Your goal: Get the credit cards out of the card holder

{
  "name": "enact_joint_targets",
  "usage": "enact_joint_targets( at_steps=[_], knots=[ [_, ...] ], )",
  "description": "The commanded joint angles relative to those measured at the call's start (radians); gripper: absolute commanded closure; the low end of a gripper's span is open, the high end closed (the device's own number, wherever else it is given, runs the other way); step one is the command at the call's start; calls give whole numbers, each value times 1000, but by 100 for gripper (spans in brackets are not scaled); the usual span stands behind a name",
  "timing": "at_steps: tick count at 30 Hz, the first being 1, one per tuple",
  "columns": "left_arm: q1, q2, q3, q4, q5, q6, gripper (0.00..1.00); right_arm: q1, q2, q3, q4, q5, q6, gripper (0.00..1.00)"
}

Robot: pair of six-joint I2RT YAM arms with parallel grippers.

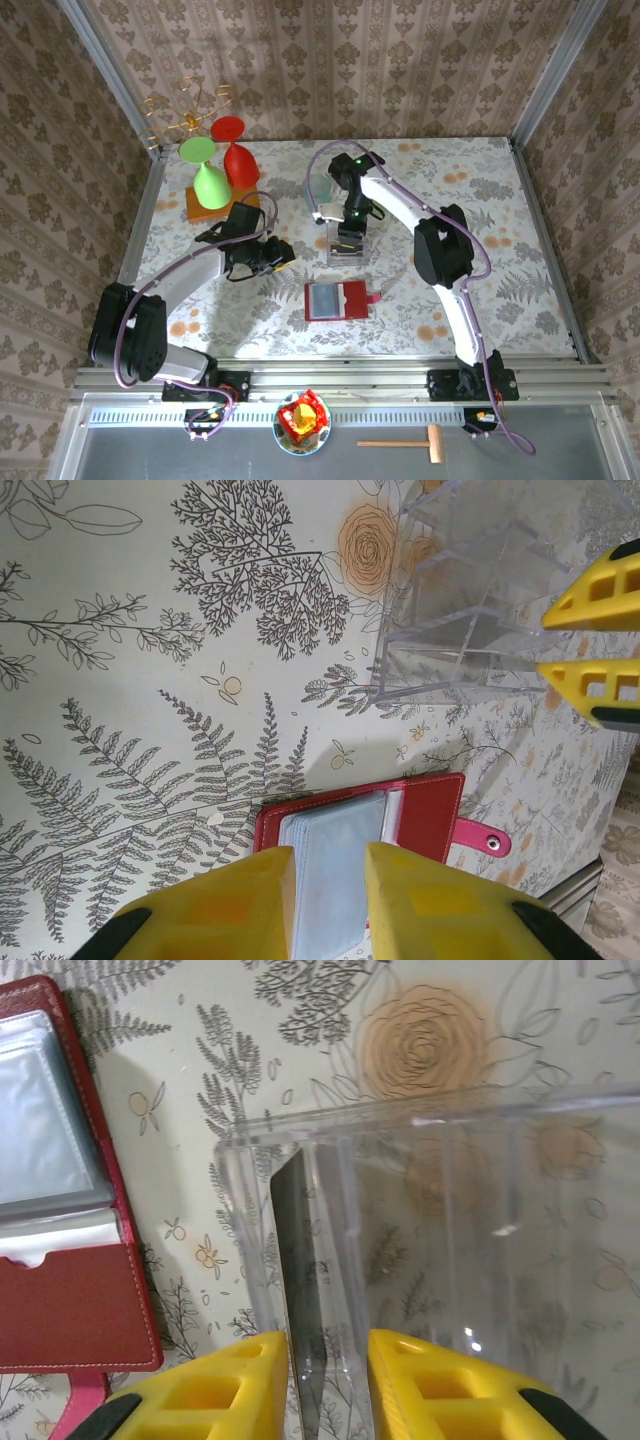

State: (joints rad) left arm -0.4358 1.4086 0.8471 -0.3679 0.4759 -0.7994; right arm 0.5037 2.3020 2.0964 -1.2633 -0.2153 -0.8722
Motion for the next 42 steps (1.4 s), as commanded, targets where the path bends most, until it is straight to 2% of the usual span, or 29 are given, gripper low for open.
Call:
enact_joint_targets(
  at_steps=[1, 5, 13, 22, 27, 35, 39, 42],
  knots=[
    [5, -25, 24, -18, 13, 21, 75, -7, -90, -10, 34, 34, 65, 72],
    [5, -30, 20, -17, 15, 22, 74, -3, -146, -80, 133, 90, 119, 73],
    [-7, -51, 1, 7, 15, 7, 74, 44, -223, -215, 264, 117, 243, 90],
    [-14, -74, -15, 163, -37, -36, 73, 108, -352, -377, 477, 140, 452, 93],
    [-14, -105, -38, 219, -137, -43, 73, 138, -447, -445, 511, 177, 519, 93],
    [-6, -251, -117, 253, -287, -48, 72, 142, -528, -528, 543, 209, 566, 93],
    [-3, -284, -149, 259, -305, -65, 72, 143, -517, -536, 571, 215, 587, 93],
    [-3, -273, -145, 235, -270, -54, 72, 142, -497, -529, 591, 238, 644, 94]
  ],
)
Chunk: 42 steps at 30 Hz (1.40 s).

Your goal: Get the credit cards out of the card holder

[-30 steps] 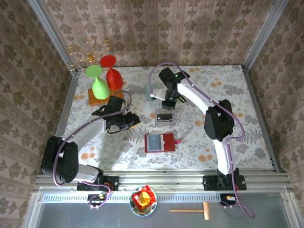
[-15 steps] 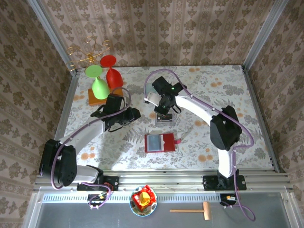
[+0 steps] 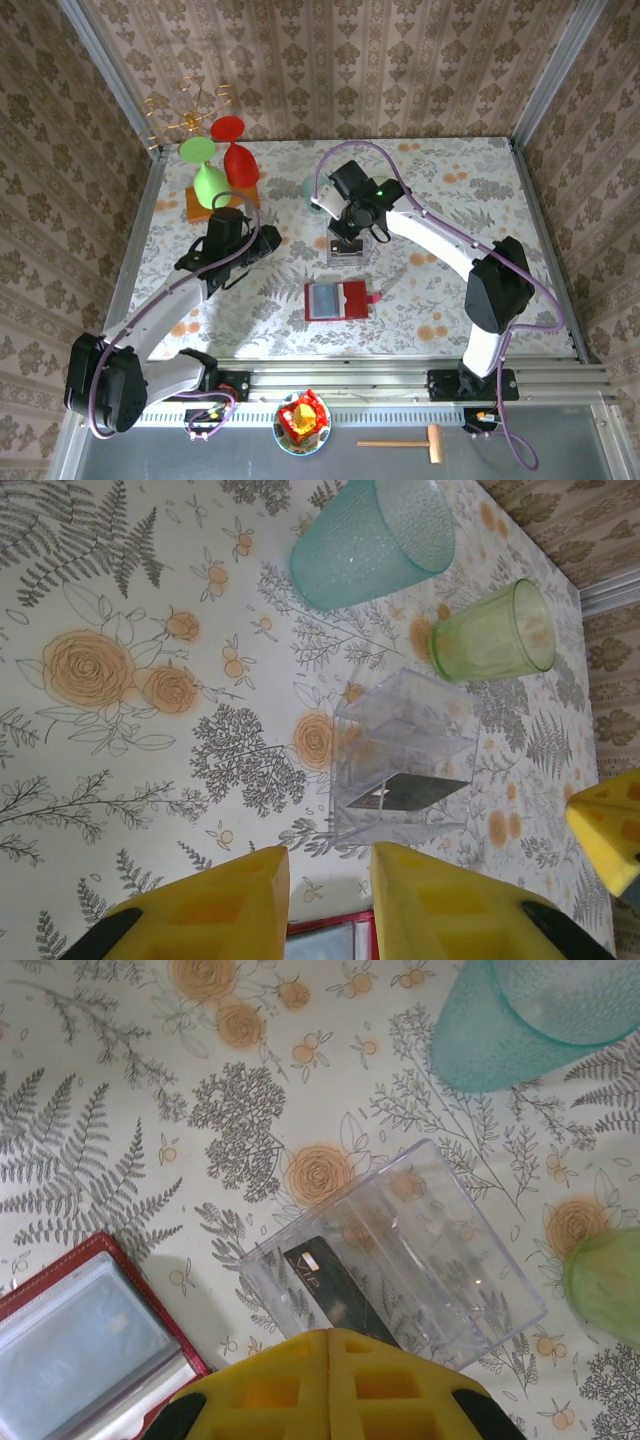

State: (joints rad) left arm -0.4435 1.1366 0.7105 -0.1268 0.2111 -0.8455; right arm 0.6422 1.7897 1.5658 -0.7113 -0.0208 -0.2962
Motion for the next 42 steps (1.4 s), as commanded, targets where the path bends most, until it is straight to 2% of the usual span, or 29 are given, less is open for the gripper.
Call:
enact_joint_targets(
  at_steps=[1, 7, 12, 16, 25, 31, 42],
  knots=[
    [5, 3, -5, -17, 9, -2, 72, 4, 22, 9, 37, 53, 91, 94],
    [10, 0, -7, -119, 48, 52, 71, -1, 66, 14, 24, 87, 198, 94],
    [10, -15, -63, -27, 119, -13, 71, -23, 99, 2, 42, 87, 244, 96],
    [7, 2, -65, 8, 129, -36, 71, -35, 105, -36, 53, 100, 243, 98],
    [-7, 88, -83, 64, 150, -58, 72, -85, 96, -146, 140, -15, 255, 100],
    [-46, 114, -73, 82, 142, -69, 72, -88, 107, -162, 168, -43, 259, 100],
    [-52, 132, -63, 79, 151, -64, 74, -88, 138, -186, 168, -71, 270, 100]
  ],
)
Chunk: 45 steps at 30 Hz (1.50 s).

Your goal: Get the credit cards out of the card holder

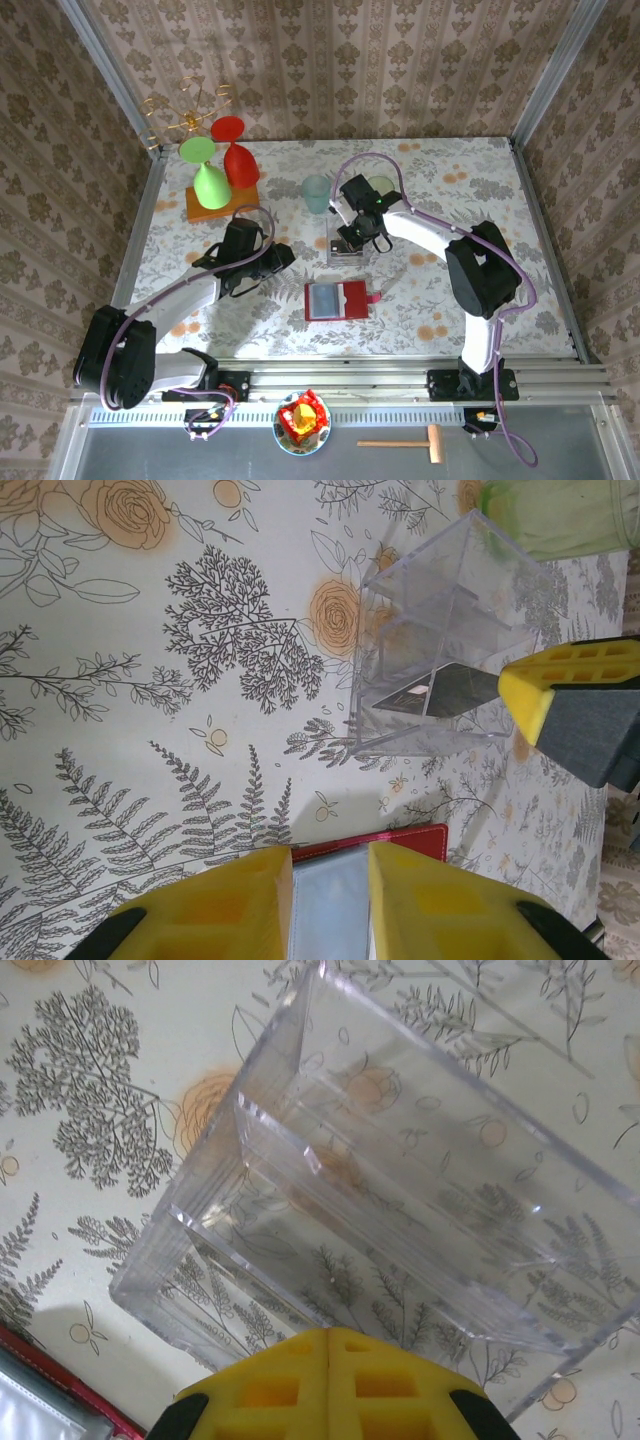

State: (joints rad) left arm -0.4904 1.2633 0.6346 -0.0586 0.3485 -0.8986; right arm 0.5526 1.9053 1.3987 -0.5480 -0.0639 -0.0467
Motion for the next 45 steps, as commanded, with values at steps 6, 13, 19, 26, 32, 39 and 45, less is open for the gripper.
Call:
enact_joint_targets(
  at_steps=[6, 13, 19, 26, 32, 39, 45],
  knots=[
    [-5, 32, 41, -5, 33, 2, 74, 0, 21, -18, 40, -25, 21, 100],
    [-14, 64, 65, -9, 67, 18, 74, 0, -2, -18, 31, -29, 25, 100],
    [-62, 114, 123, -80, 81, 52, 76, 0, -66, -41, 47, -4, 156, 96],
    [-115, 150, 109, -132, 104, 53, 83, 11, -182, -167, 69, -109, 444, 93],
    [-123, 183, 57, -135, 120, 36, 89, 30, -242, -286, 88, -264, 674, 91],
    [-135, 237, 61, -124, 169, 30, 93, 80, -270, -376, 163, -356, 786, 90],
    [-142, 221, 61, -189, 128, 45, 96, 100, -252, -382, 168, -368, 810, 84]
  ],
)
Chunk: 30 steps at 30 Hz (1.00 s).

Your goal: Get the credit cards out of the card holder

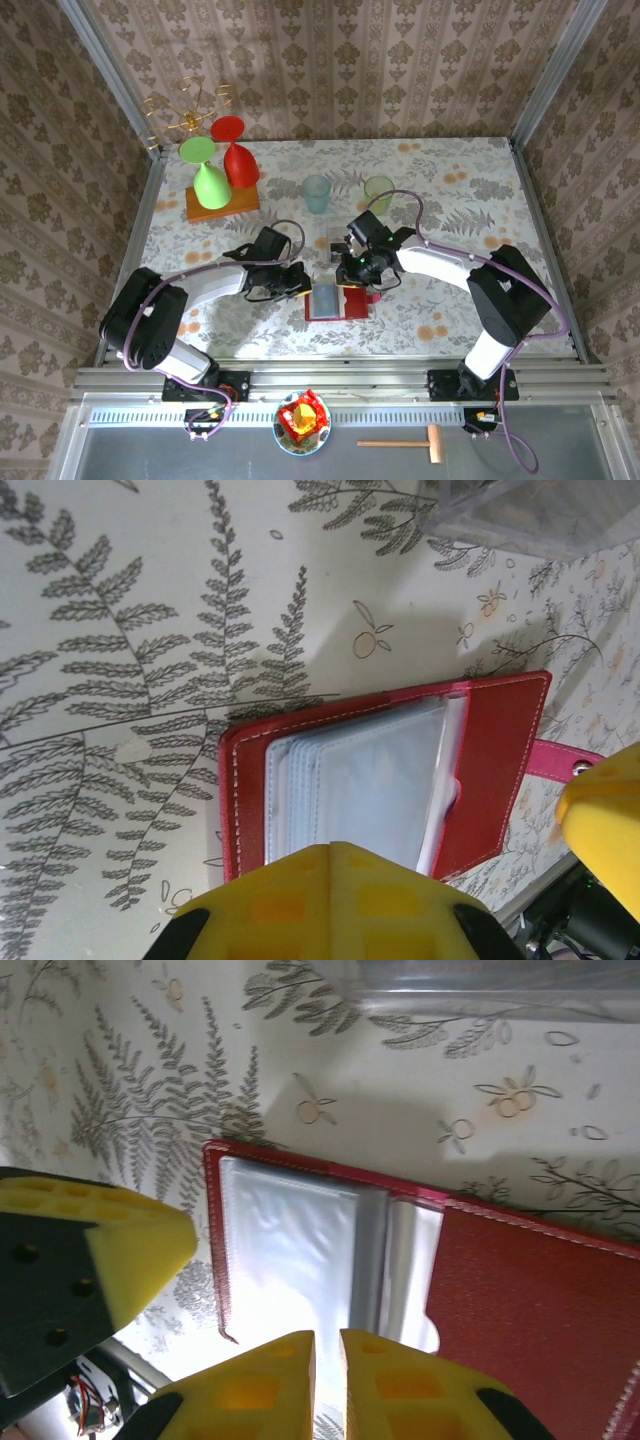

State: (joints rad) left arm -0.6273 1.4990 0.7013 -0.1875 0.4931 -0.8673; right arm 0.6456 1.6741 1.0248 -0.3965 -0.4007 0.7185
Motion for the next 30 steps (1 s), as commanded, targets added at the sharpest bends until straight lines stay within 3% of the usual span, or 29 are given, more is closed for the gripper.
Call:
enact_joint_targets(
  at_steps=[1, 14, 30],
  knots=[
    [-6, -21, -8, -71, -25, 17, 96, 9, -17, -9, 17, -31, 48, 84],
    [-11, 18, -49, -41, 8, 8, 98, 40, 35, 1, 37, -64, 73, 74],
    [-9, 67, -39, -72, -7, 32, 98, 83, 109, 16, 81, -126, 98, 72]
  ],
)
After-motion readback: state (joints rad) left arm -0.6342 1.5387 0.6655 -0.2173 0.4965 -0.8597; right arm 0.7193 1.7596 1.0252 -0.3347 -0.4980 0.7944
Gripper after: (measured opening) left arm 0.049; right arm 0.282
